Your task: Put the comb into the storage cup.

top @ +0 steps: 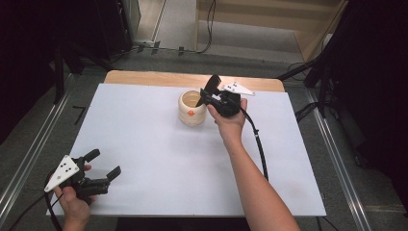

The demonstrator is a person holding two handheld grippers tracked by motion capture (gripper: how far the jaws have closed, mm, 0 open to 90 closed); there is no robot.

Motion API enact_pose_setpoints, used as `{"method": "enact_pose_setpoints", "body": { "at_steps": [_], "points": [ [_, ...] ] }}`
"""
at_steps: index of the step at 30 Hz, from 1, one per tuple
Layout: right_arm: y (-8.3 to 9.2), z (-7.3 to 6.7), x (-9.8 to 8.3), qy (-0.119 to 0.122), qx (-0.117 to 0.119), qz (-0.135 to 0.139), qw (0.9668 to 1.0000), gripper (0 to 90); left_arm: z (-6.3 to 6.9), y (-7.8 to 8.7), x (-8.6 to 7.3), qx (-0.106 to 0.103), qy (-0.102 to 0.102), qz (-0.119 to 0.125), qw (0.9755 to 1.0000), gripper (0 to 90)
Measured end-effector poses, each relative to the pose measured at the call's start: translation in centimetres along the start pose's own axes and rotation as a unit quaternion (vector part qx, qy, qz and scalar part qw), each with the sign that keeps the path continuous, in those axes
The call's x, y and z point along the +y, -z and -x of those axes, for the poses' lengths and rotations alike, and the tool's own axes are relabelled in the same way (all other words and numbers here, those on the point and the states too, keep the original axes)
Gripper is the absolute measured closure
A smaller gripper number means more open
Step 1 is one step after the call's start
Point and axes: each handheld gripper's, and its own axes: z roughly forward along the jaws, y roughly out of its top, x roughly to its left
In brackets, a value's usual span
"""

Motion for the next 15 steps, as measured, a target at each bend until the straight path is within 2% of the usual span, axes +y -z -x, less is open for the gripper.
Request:
{"method": "enact_pose_setpoints", "body": {
  "at_steps": [2, 6, 9, 12, 15],
  "points": [
    [0.2, 0.2, 0.0, 0.008, -0.008, -0.004, 0.9999, 43.5, 0.0, 0.0, 0.0, 0.002, -0.001, -0.001, 1.0000, 0.0],
    [0.5, 0.4, -0.2, 0.021, -0.026, -0.013, 0.9993, 31.4, 0.1, -0.1, 0.0, 0.003, -0.001, -0.002, 1.0000, 0.0],
    [1.0, 0.6, -0.4, 0.012, -0.027, -0.024, 0.9993, 26.2, 0.1, -0.1, 0.0, 0.003, -0.001, -0.002, 1.0000, 0.0],
    [1.4, 0.7, -0.6, 0.018, -0.022, -0.033, 0.9991, 19.4, 0.1, -0.1, 0.0, 0.004, -0.001, -0.002, 1.0000, 0.0],
    [1.8, 0.9, -0.7, 0.013, -0.012, -0.035, 0.9992, 12.9, 0.1, -0.1, 0.0, 0.004, -0.001, -0.002, 1.0000, 0.0]
  ]
}}
